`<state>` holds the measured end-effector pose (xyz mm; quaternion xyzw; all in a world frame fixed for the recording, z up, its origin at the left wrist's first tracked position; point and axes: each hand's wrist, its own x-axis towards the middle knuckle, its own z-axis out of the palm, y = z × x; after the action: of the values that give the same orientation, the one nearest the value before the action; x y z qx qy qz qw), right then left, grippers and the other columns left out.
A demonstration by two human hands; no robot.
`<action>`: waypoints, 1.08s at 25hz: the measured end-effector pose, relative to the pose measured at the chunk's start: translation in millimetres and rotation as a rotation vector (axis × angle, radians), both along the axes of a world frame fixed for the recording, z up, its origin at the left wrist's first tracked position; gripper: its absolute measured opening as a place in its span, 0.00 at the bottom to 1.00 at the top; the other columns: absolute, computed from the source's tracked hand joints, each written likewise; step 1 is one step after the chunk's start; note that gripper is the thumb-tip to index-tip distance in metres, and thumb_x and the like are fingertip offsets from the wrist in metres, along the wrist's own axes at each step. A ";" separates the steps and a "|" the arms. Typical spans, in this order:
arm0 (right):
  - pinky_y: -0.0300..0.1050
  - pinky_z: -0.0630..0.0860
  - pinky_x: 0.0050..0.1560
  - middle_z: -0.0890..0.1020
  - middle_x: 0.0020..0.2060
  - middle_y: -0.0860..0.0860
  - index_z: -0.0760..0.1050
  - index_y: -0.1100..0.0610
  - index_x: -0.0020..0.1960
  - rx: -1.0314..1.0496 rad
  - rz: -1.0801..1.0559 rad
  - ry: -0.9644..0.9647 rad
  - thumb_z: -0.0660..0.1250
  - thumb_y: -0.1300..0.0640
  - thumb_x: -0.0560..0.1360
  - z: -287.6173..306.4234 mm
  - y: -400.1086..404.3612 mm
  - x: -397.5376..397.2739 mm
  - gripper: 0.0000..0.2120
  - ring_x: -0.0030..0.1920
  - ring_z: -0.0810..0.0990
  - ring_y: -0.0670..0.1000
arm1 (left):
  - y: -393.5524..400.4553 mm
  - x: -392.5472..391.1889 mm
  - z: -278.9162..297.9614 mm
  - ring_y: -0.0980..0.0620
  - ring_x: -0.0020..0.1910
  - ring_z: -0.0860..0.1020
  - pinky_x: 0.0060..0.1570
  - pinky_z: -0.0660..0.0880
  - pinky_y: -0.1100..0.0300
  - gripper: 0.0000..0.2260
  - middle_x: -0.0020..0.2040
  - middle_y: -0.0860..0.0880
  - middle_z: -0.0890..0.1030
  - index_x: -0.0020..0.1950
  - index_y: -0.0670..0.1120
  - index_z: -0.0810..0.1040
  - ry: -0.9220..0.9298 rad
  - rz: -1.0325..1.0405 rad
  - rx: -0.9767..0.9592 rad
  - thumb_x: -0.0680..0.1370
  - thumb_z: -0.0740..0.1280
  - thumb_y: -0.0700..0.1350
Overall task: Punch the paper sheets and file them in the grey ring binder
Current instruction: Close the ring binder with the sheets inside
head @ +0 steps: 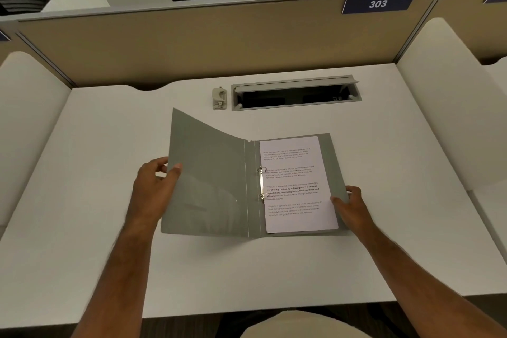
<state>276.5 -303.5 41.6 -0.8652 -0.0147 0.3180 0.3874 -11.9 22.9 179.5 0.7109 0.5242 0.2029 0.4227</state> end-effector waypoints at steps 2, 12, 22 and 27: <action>0.52 0.76 0.57 0.76 0.65 0.59 0.61 0.56 0.71 0.002 -0.002 0.009 0.69 0.53 0.79 1.0 -0.4 1.3 0.26 0.54 0.75 0.55 | -19.6 13.5 16.8 0.49 0.48 0.82 0.47 0.82 0.51 0.13 0.56 0.51 0.80 0.63 0.53 0.79 -0.049 -0.044 -0.008 0.80 0.68 0.56; 0.50 0.72 0.60 0.79 0.64 0.51 0.73 0.52 0.69 0.185 -0.061 0.153 0.59 0.38 0.81 12.9 -16.3 8.6 0.24 0.60 0.77 0.53 | -105.0 73.8 9.6 0.62 0.69 0.74 0.68 0.74 0.52 0.23 0.70 0.61 0.76 0.74 0.60 0.73 -0.226 -0.452 -0.227 0.81 0.57 0.65; 0.50 0.75 0.55 0.86 0.55 0.51 0.78 0.53 0.64 0.445 -0.171 0.403 0.50 0.28 0.78 6.4 -34.6 22.2 0.35 0.57 0.82 0.53 | -159.9 108.2 -72.3 0.56 0.81 0.56 0.80 0.55 0.52 0.32 0.81 0.58 0.61 0.82 0.55 0.61 0.247 -0.807 -0.135 0.80 0.64 0.63; 0.46 0.75 0.60 0.81 0.63 0.51 0.74 0.55 0.70 0.322 0.016 0.267 0.66 0.45 0.80 0.1 -37.6 24.5 0.22 0.60 0.80 0.51 | -177.6 108.9 -108.7 0.50 0.83 0.42 0.80 0.44 0.42 0.33 0.83 0.60 0.47 0.83 0.56 0.50 0.617 -0.964 0.063 0.82 0.60 0.60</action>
<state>301.1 -341.1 41.7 -0.7420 -0.0207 0.4264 0.5168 97.0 -154.7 70.8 0.9082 0.2334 -0.2142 0.2733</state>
